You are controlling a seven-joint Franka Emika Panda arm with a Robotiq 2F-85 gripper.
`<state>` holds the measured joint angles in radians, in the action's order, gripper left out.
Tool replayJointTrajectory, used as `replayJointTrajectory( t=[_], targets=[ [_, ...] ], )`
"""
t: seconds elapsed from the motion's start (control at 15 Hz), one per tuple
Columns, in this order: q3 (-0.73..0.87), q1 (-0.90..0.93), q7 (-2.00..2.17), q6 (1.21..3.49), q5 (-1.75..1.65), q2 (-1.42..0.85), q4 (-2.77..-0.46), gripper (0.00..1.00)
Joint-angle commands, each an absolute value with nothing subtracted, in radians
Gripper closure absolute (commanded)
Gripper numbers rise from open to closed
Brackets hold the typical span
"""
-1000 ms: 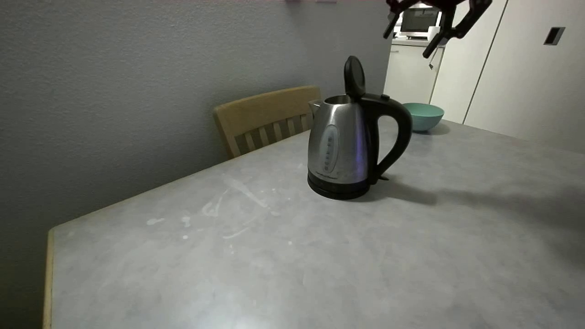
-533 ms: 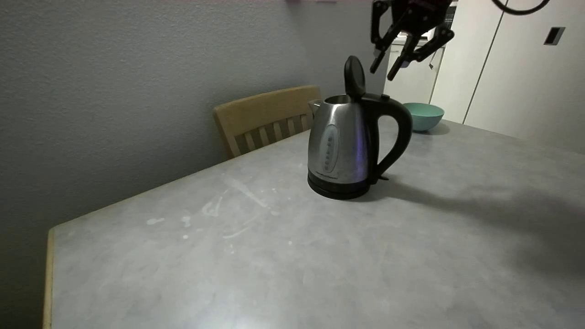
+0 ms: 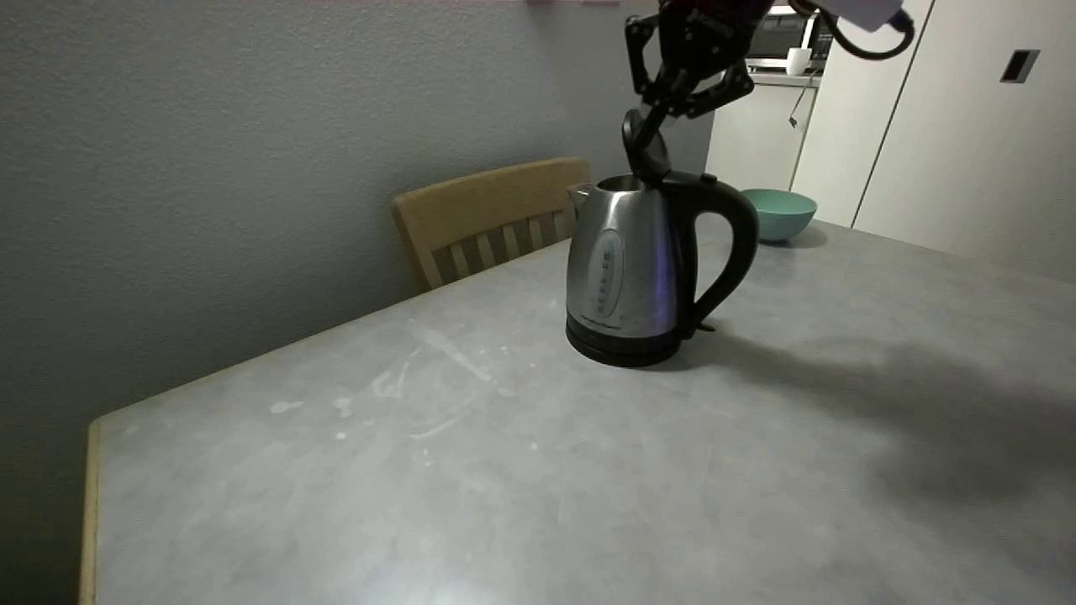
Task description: Close the lid on the electric kettle
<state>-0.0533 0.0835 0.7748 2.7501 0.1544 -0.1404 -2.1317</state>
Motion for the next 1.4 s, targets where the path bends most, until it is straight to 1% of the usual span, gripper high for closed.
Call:
replayJointTrajectory(
  t=[0.0,0.6,1.33],
  targets=[
    [-0.038,0.093,0.760,2.778,0.138,-0.167,-2.100,1.00],
    [-0.012,0.071,0.744,2.790,0.184,-0.183,-2.074,1.00],
    [0.013,0.123,0.771,2.667,0.125,-0.386,-1.915,1.00]
  ],
)
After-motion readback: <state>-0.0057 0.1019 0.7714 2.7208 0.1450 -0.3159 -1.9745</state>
